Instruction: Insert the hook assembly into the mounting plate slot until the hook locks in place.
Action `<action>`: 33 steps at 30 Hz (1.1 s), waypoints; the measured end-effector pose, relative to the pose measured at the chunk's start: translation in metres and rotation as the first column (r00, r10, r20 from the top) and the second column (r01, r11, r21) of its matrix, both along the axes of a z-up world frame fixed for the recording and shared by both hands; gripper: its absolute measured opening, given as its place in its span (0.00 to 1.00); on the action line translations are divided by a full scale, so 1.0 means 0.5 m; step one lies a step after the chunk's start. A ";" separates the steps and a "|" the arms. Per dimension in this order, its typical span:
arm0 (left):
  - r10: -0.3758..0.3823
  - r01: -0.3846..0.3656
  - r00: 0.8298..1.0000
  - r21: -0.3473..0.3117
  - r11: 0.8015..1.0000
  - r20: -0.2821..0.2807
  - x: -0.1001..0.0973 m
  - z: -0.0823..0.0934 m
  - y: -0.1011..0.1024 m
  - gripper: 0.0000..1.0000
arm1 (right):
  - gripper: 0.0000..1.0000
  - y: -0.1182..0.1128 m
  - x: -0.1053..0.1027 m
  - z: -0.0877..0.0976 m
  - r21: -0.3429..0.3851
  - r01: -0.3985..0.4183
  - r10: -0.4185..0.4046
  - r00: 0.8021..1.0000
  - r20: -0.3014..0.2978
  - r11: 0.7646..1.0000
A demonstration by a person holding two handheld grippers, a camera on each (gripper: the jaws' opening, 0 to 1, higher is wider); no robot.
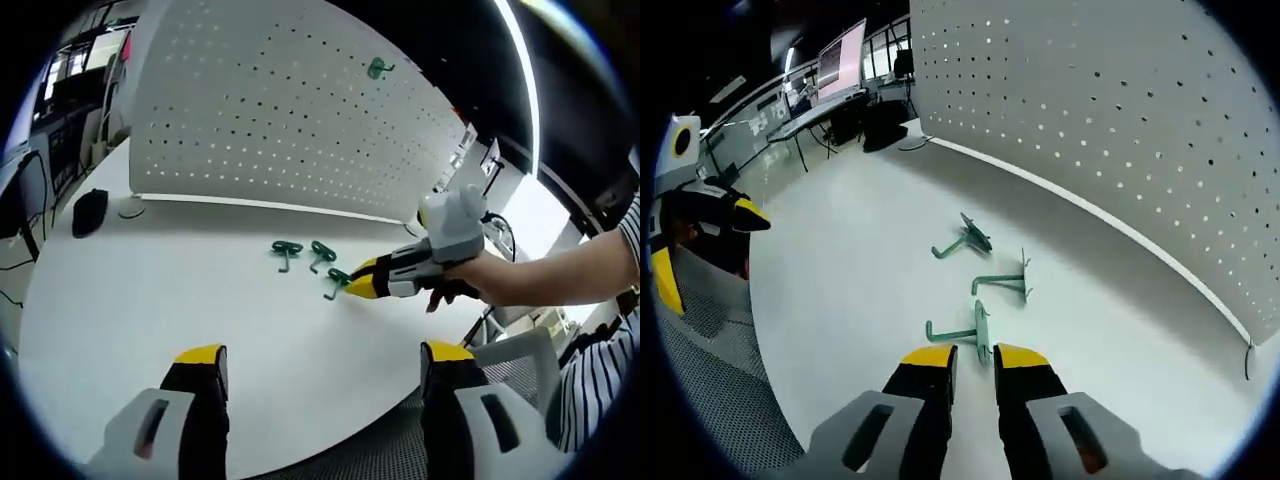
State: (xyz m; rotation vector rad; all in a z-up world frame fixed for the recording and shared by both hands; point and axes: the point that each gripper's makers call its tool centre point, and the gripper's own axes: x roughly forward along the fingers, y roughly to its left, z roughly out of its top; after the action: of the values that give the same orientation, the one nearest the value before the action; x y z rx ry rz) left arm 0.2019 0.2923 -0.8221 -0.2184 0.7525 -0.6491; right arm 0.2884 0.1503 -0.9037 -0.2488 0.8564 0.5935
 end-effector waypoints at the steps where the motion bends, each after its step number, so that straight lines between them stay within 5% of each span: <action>1: 0.000 0.000 1.000 -0.001 1.000 -0.003 0.002 -0.002 0.000 0.80 | 0.12 -0.001 0.001 -0.003 0.000 0.002 -0.002 1.000 -0.004 1.000; 25: 0.017 -0.017 1.000 0.004 1.000 -0.024 0.016 -0.007 0.013 0.79 | 0.01 0.008 0.008 -0.007 0.026 0.030 -0.030 1.000 -0.006 0.999; 33: 0.040 -0.040 0.999 -0.025 0.999 0.004 0.043 0.020 0.014 0.76 | 0.00 0.002 0.028 0.055 0.096 0.109 -0.117 0.990 0.079 0.989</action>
State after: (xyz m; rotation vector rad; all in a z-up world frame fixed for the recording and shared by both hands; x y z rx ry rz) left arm 0.2236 0.2992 -0.8121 -0.2545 0.7347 -0.6212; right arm 0.3023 0.1512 -0.8764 -0.1400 0.7541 0.5113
